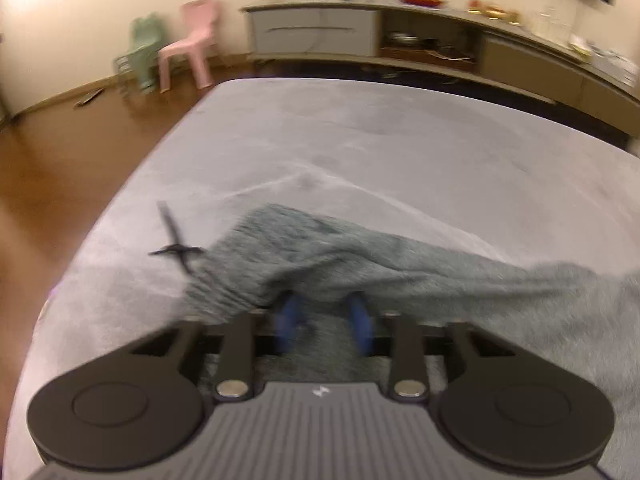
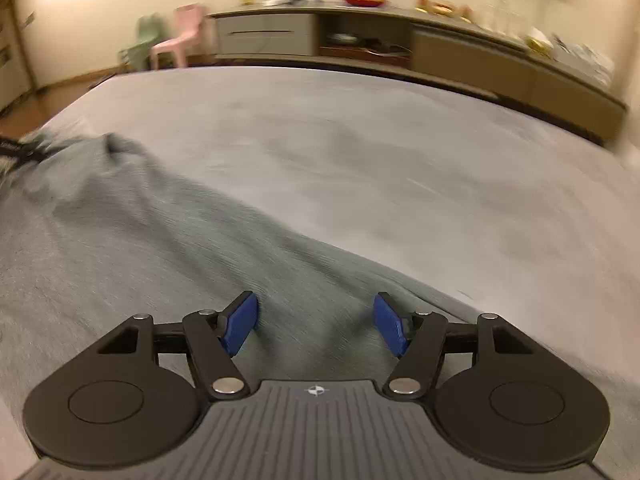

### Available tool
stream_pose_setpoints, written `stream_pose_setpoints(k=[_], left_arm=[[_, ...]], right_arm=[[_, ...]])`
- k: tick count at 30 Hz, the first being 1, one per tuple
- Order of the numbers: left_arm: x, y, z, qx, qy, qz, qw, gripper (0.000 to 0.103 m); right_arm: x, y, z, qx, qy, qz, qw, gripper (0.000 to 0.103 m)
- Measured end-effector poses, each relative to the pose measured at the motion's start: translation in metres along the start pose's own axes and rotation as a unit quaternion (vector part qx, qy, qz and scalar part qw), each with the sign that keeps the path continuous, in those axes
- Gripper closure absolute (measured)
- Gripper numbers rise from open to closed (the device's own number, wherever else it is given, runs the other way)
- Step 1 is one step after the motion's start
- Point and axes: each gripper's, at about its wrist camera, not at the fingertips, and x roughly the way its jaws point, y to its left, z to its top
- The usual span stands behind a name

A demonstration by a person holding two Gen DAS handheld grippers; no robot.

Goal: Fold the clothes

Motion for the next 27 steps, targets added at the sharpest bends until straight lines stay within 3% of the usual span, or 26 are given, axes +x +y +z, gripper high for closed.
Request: stream_pose_setpoints(k=[3, 5, 7, 9, 11, 12, 15, 17, 19, 22, 23, 25, 27], left_arm=[[-0.014, -0.009, 0.004, 0.006, -0.015, -0.015, 0.9998, 0.08], [-0.016, -0.025, 0.003, 0.038, -0.022, -0.031, 0.9986, 0.075], [-0.002, -0.027, -0.006, 0.057, -0.006, 0.0, 0.9983, 0.074], [0.003, -0.016, -0.01, 0.048, -0.01, 0.004, 0.9988, 0.068], [-0.001, -0.012, -0.007, 0.04, -0.003, 0.017, 0.9991, 0.077], [-0.006, -0.011, -0.007, 0.04, -0.001, 0.024, 0.9989, 0.082], [-0.032, -0.027, -0.017, 0.075, -0.012, 0.045, 0.9961, 0.081], [-0.058, -0.046, -0.03, 0.104, -0.031, 0.015, 0.994, 0.078], [-0.082, -0.064, -0.05, 0.117, -0.021, -0.059, 0.9912, 0.076], [-0.1, -0.084, -0.082, 0.12, 0.014, -0.158, 0.98, 0.074], [-0.102, -0.093, -0.095, 0.129, 0.022, -0.17, 0.9767, 0.074], [-0.106, -0.111, -0.119, 0.16, 0.025, -0.173, 0.9717, 0.073], [-0.115, -0.125, -0.138, 0.197, 0.002, -0.146, 0.9695, 0.072]], right_arm=[[-0.036, -0.041, -0.016, 0.073, -0.034, 0.011, 0.997, 0.037], [-0.049, -0.066, -0.035, 0.072, -0.022, -0.054, 0.996, 0.038], [-0.049, -0.105, -0.058, 0.072, 0.006, -0.133, 0.989, 0.035], [-0.058, -0.153, -0.077, 0.123, -0.003, -0.163, 0.979, 0.029], [-0.068, -0.196, -0.089, 0.177, -0.015, -0.18, 0.968, 0.031], [-0.072, -0.207, -0.092, 0.192, -0.027, -0.178, 0.965, 0.04], [-0.068, -0.205, -0.089, 0.18, -0.041, -0.188, 0.965, 0.041], [-0.07, -0.201, -0.087, 0.156, -0.05, -0.182, 0.969, 0.041], [-0.075, -0.197, -0.086, 0.144, -0.068, -0.143, 0.977, 0.04], [-0.066, -0.176, -0.086, 0.089, -0.039, -0.097, 0.991, 0.039], [-0.064, -0.166, -0.088, 0.062, -0.032, -0.091, 0.993, 0.034], [-0.064, -0.148, -0.089, 0.019, -0.023, -0.07, 0.997, 0.034], [-0.066, -0.135, -0.09, -0.013, -0.016, -0.047, 0.999, 0.032]])
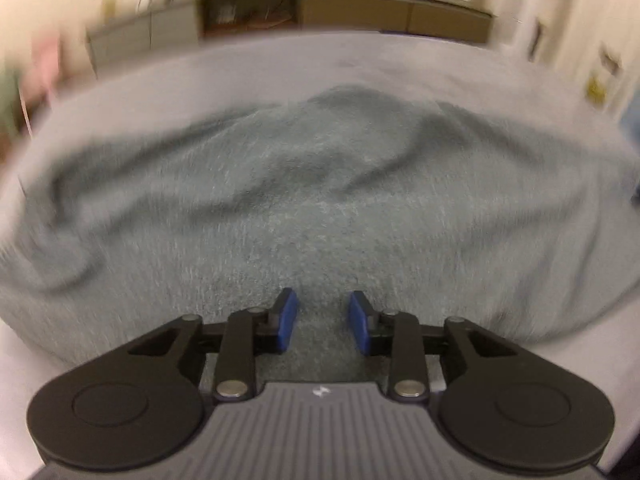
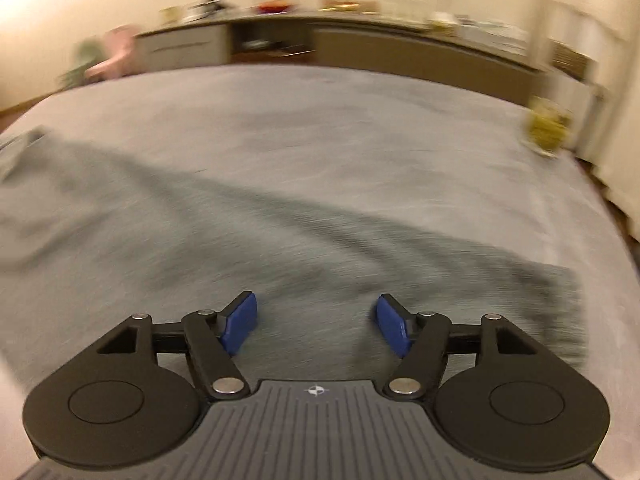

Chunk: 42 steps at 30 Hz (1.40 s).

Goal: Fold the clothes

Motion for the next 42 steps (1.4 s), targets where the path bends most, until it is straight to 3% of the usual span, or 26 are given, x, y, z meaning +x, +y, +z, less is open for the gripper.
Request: stream_pose_setpoints(k=[3, 6, 7, 11, 15, 17, 19, 23, 24, 26, 28, 31, 33, 35, 37, 40, 42], left_arm=[[-0.006, -0.005, -0.006, -0.005, -0.005, 0.015, 0.9999, 0.072], [-0.012, -0.003, -0.002, 0.005, 0.008, 0.0, 1.0, 0.072], [-0.014, 0.002, 0.005, 0.007, 0.005, -0.01, 0.9999, 0.07], [-0.024, 0.045, 0.029, -0.026, -0.06, 0.026, 0.9975, 0.067], [0.0, 0.065, 0.049, -0.085, -0.044, 0.016, 0.9953, 0.071], [0.002, 0.027, 0.064, -0.028, -0.054, -0.003, 0.9981, 0.069], [0.014, -0.005, 0.074, 0.014, -0.052, 0.0, 0.9986, 0.067], [0.058, -0.039, 0.092, 0.047, -0.025, 0.037, 0.9979, 0.067], [0.07, -0.038, 0.098, 0.044, -0.021, 0.057, 0.9972, 0.064], [0.08, -0.03, 0.109, 0.02, -0.028, 0.076, 0.9965, 0.057], [0.078, -0.026, 0.119, -0.004, -0.032, 0.067, 0.9972, 0.066], [0.061, -0.043, 0.126, 0.012, -0.061, 0.041, 0.9972, 0.064], [0.066, -0.052, 0.129, 0.023, -0.066, 0.047, 0.9964, 0.064], [0.089, -0.049, 0.132, 0.008, -0.038, 0.072, 0.9966, 0.064], [0.099, -0.044, 0.137, -0.023, -0.025, 0.079, 0.9963, 0.061], [0.077, -0.054, 0.141, -0.042, -0.037, 0.032, 0.9979, 0.064], [0.056, -0.068, 0.136, -0.033, -0.055, -0.014, 0.9979, 0.062]], right_arm=[[-0.003, -0.012, -0.002, 0.008, 0.015, -0.026, 1.0, 0.022], [-0.009, -0.035, -0.003, 0.038, 0.023, -0.104, 0.994, 0.022], [-0.011, -0.031, -0.002, 0.036, 0.017, -0.113, 0.993, 0.023], [-0.017, 0.005, 0.007, 0.012, -0.022, -0.116, 0.993, 0.028], [-0.017, 0.095, 0.031, -0.027, -0.085, -0.01, 0.996, 0.028], [-0.008, 0.149, 0.042, -0.053, -0.104, 0.054, 0.992, 0.028], [0.007, 0.205, 0.047, -0.084, -0.107, 0.11, 0.985, 0.028], [0.037, 0.276, 0.042, -0.178, -0.081, 0.131, 0.972, 0.029], [0.045, 0.283, 0.038, -0.186, -0.051, 0.132, 0.972, 0.029], [0.047, 0.273, 0.035, -0.169, -0.022, 0.178, 0.969, 0.028], [0.037, 0.264, 0.032, -0.177, -0.01, 0.194, 0.965, 0.03], [0.023, 0.226, 0.034, -0.101, -0.037, 0.176, 0.978, 0.031], [0.022, 0.196, 0.035, -0.06, -0.056, 0.123, 0.989, 0.031], [0.029, 0.17, 0.029, -0.05, -0.039, 0.064, 0.996, 0.03], [0.032, 0.151, 0.023, -0.051, -0.027, 0.057, 0.997, 0.028], [0.017, 0.115, 0.021, -0.024, -0.048, 0.022, 0.998, 0.027], [-0.001, 0.073, 0.015, 0.045, -0.073, -0.008, 0.996, 0.027]])
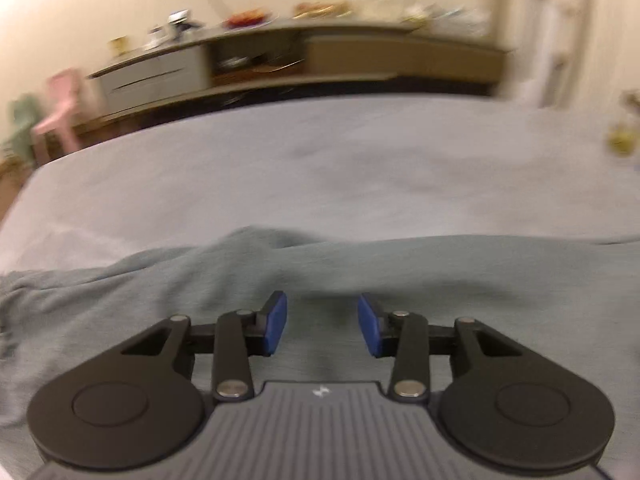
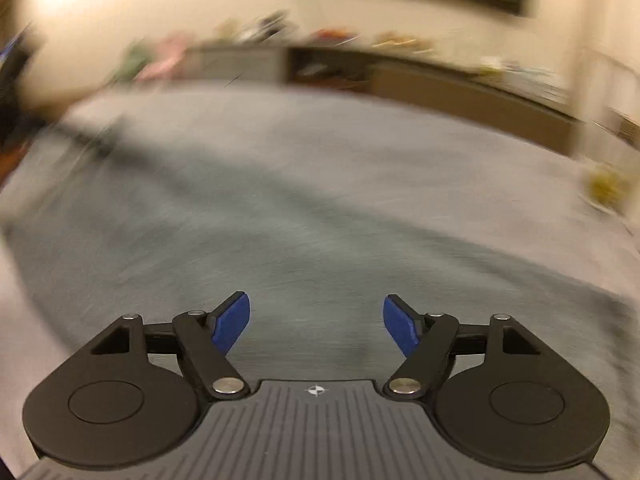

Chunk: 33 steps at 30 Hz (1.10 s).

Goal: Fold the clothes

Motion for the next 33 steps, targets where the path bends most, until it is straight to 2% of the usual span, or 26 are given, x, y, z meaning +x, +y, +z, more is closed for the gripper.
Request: stream_pose_setpoints(k=[1, 3, 5, 6, 7, 8, 9, 11, 12, 14, 15, 18, 20, 21, 24, 26, 28, 30, 33], left_arm=[[-0.003, -0.01, -0.005, 0.015, 0.003, -0.011, 0.9998, 0.06], [0.007, -0.027, -0.018, 0.049, 0.024, -0.005, 0.9985, 0.06], [0.02, -0.031, -0.027, 0.051, 0.039, 0.018, 0.9978, 0.058], [0.023, -0.032, -0.028, 0.046, 0.045, 0.027, 0.9976, 0.061], [0.019, -0.032, -0.026, 0.036, 0.046, 0.024, 0.998, 0.063], [0.011, -0.033, -0.024, 0.021, 0.035, 0.011, 0.9991, 0.063], [0.003, -0.034, -0.023, 0.009, 0.026, -0.002, 0.9996, 0.062], [-0.01, -0.04, -0.02, -0.009, 0.013, -0.029, 0.9994, 0.061], [-0.014, -0.044, -0.019, -0.016, 0.01, -0.043, 0.9989, 0.06], [-0.022, -0.054, -0.017, -0.028, 0.006, -0.073, 0.997, 0.059], [-0.025, -0.065, -0.017, -0.027, 0.007, -0.089, 0.9957, 0.059], [-0.036, -0.102, -0.017, -0.011, 0.003, -0.129, 0.9916, 0.059], [-0.042, -0.13, -0.014, 0.001, -0.004, -0.151, 0.9886, 0.058], [-0.048, -0.145, -0.014, 0.004, -0.006, -0.162, 0.9867, 0.058], [-0.057, -0.183, -0.014, 0.002, -0.004, -0.2, 0.9799, 0.058], [-0.059, -0.197, -0.015, -0.004, -0.01, -0.211, 0.9774, 0.058], [-0.058, -0.2, -0.014, -0.027, -0.017, -0.215, 0.9762, 0.057], [-0.05, -0.198, -0.014, -0.05, -0.014, -0.212, 0.9759, 0.056], [-0.032, -0.199, -0.015, -0.07, 0.009, -0.213, 0.9745, 0.056]], right_arm=[[-0.005, -0.025, -0.003, 0.034, -0.005, -0.027, 0.999, 0.027], [-0.004, -0.064, -0.014, 0.06, 0.015, -0.091, 0.994, 0.027], [0.0, -0.088, -0.03, 0.074, 0.049, -0.11, 0.99, 0.028], [-0.001, -0.097, -0.036, 0.081, 0.056, -0.11, 0.989, 0.028], [-0.01, -0.105, -0.04, 0.097, 0.041, -0.121, 0.987, 0.028], [-0.022, -0.114, -0.042, 0.116, 0.019, -0.136, 0.984, 0.026], [-0.036, -0.125, -0.047, 0.146, -0.005, -0.145, 0.978, 0.014], [-0.059, -0.152, -0.06, 0.214, -0.037, -0.165, 0.962, 0.009], [-0.062, -0.16, -0.067, 0.236, -0.037, -0.17, 0.956, 0.009], [-0.058, -0.162, -0.078, 0.247, -0.01, -0.162, 0.955, 0.01], [-0.055, -0.16, -0.081, 0.24, 0.001, -0.161, 0.957, 0.012], [-0.051, -0.148, -0.086, 0.207, 0.026, -0.165, 0.964, 0.03], [-0.054, -0.139, -0.085, 0.183, 0.029, -0.169, 0.968, 0.056], [-0.054, -0.135, -0.081, 0.172, 0.021, -0.17, 0.97, 0.073], [-0.055, -0.12, -0.071, 0.134, -0.01, -0.179, 0.975, 0.083], [-0.06, -0.09, -0.061, 0.061, -0.054, -0.181, 0.98, 0.084], [-0.056, -0.041, -0.054, -0.034, -0.08, -0.166, 0.982, 0.084], [-0.049, 0.005, -0.055, -0.099, -0.082, -0.13, 0.983, 0.084], [-0.03, 0.049, -0.061, -0.167, -0.062, -0.112, 0.978, 0.082]])
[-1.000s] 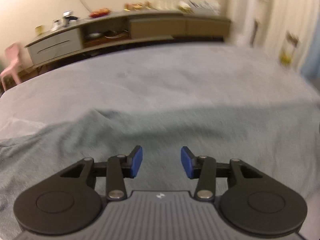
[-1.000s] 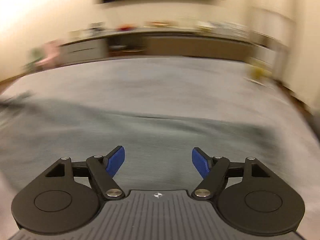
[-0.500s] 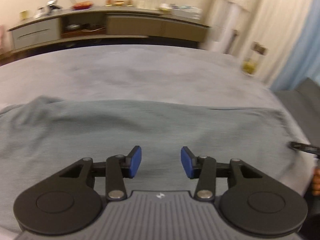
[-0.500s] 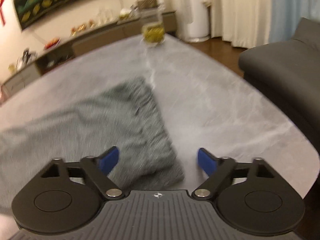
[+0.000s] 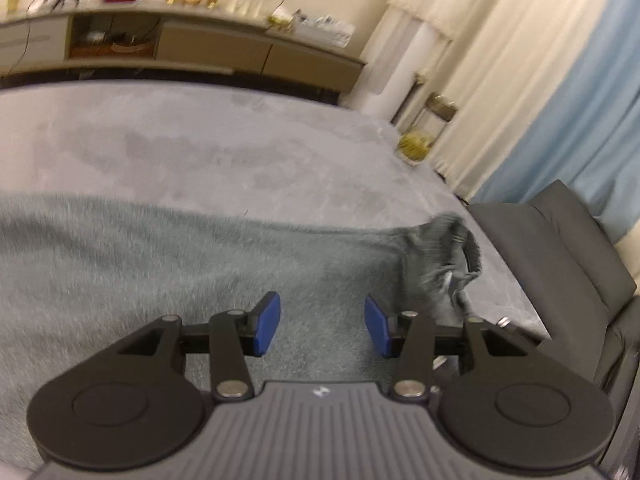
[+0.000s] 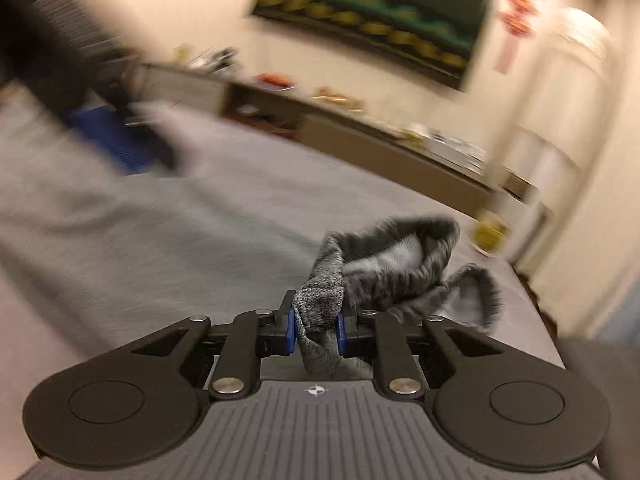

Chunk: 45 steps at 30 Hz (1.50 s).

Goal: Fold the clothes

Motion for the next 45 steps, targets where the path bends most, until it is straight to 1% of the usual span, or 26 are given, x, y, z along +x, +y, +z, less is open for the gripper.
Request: stream_pose_setpoints(k=[1, 2, 4, 5, 6, 7, 10, 12, 14, 17, 19, 20, 21, 22, 23, 24, 25, 27, 31, 33, 36, 39, 41, 43, 44, 45], left_arm=[[0.005, 0.002, 0.0, -0.006, 0.006, -0.003, 1.0, 0.055], [0.01, 0.003, 0.0, -0.012, 0.012, -0.005, 0.9999, 0.055], [0.02, 0.0, 0.003, -0.016, 0.018, -0.012, 0.9996, 0.05], [0.026, -0.003, 0.005, -0.016, 0.022, -0.017, 0.9995, 0.049], [0.033, -0.009, 0.007, -0.012, 0.027, -0.019, 0.9994, 0.048], [0.039, -0.015, 0.009, -0.006, 0.029, -0.019, 0.9994, 0.047], [0.053, -0.04, 0.013, 0.026, 0.029, -0.018, 0.9991, 0.047], [0.062, -0.061, 0.017, 0.046, 0.025, -0.028, 0.9983, 0.047], [0.073, -0.084, 0.021, 0.067, 0.03, -0.042, 0.9964, 0.047], [0.102, -0.117, 0.023, 0.108, 0.062, -0.045, 0.9912, 0.043], [0.124, -0.135, 0.022, 0.129, 0.08, -0.032, 0.9878, 0.043], [0.134, -0.143, 0.021, 0.141, 0.091, -0.028, 0.9855, 0.043], [0.143, -0.148, 0.018, 0.146, 0.1, -0.026, 0.9839, 0.043], [0.148, -0.15, 0.015, 0.147, 0.107, -0.026, 0.983, 0.047], [0.151, -0.153, 0.011, 0.153, 0.11, -0.025, 0.9818, 0.053], [0.149, -0.154, 0.009, 0.156, 0.106, -0.023, 0.9818, 0.082], [0.144, -0.152, 0.009, 0.153, 0.098, -0.023, 0.983, 0.099], [0.133, -0.15, 0.008, 0.148, 0.084, -0.023, 0.9852, 0.1], [0.08, -0.126, 0.014, 0.107, 0.037, -0.024, 0.9933, 0.1], [0.056, -0.109, 0.015, 0.09, 0.015, 0.004, 0.9958, 0.099], [0.065, -0.087, 0.008, 0.096, 0.041, 0.056, 0.993, 0.097], [0.081, -0.078, -0.003, 0.099, 0.08, 0.051, 0.9906, 0.089], [0.074, -0.074, -0.005, 0.087, 0.071, 0.038, 0.9929, 0.081], [0.063, -0.07, 0.001, 0.074, 0.05, 0.019, 0.9958, 0.06], [0.058, -0.068, 0.006, 0.068, 0.038, 0.016, 0.9968, 0.057], [0.053, -0.066, 0.012, 0.064, 0.024, 0.021, 0.9974, 0.054]], right_arm=[[0.002, 0.007, 0.0, -0.016, 0.004, 0.001, 1.0, 0.082], [0.004, 0.007, 0.001, -0.019, 0.009, 0.006, 1.0, 0.075], [0.0, -0.008, 0.0, 0.013, 0.013, 0.028, 0.999, 0.05], [-0.006, -0.018, -0.001, 0.036, 0.008, 0.041, 0.998, 0.03], [-0.014, -0.03, -0.003, 0.061, -0.002, 0.049, 0.997, 0.022], [-0.023, -0.046, -0.005, 0.093, -0.015, 0.049, 0.994, 0.021], [-0.033, -0.087, -0.017, 0.18, -0.032, 0.038, 0.982, 0.021], [-0.035, -0.103, -0.027, 0.208, -0.028, 0.035, 0.977, 0.021], [-0.031, -0.101, -0.03, 0.196, -0.016, 0.05, 0.979, 0.021], [-0.024, -0.083, -0.031, 0.145, 0.007, 0.05, 0.988, 0.025], [-0.019, -0.076, -0.033, 0.129, 0.022, 0.043, 0.99, 0.039], [-0.016, -0.076, -0.033, 0.13, 0.029, 0.043, 0.99, 0.056], [-0.013, -0.077, -0.034, 0.132, 0.036, 0.043, 0.99, 0.067], [-0.012, -0.078, -0.035, 0.134, 0.039, 0.044, 0.989, 0.069], [-0.012, -0.08, -0.037, 0.136, 0.04, 0.045, 0.989, 0.079], [-0.012, -0.081, -0.037, 0.138, 0.038, 0.046, 0.989, 0.084], [-0.012, -0.082, -0.037, 0.14, 0.037, 0.047, 0.988, 0.084], [-0.014, -0.085, -0.036, 0.145, 0.028, 0.053, 0.988, 0.087], [-0.029, -0.083, -0.028, 0.162, -0.015, 0.09, 0.983, 0.09], [-0.035, -0.078, -0.023, 0.169, -0.031, 0.116, 0.978, 0.091], [-0.028, -0.059, -0.016, 0.142, -0.01, 0.126, 0.982, 0.091], [-0.021, -0.042, -0.015, 0.115, 0.026, 0.125, 0.985, 0.091], [-0.021, -0.041, -0.015, 0.115, 0.032, 0.122, 0.985, 0.091], [-0.027, -0.046, -0.013, 0.128, 0.017, 0.119, 0.984, 0.088], [-0.031, -0.048, -0.011, 0.132, 0.007, 0.114, 0.985, 0.079], [-0.032, -0.048, -0.01, 0.134, -0.004, 0.108, 0.985, 0.061]])
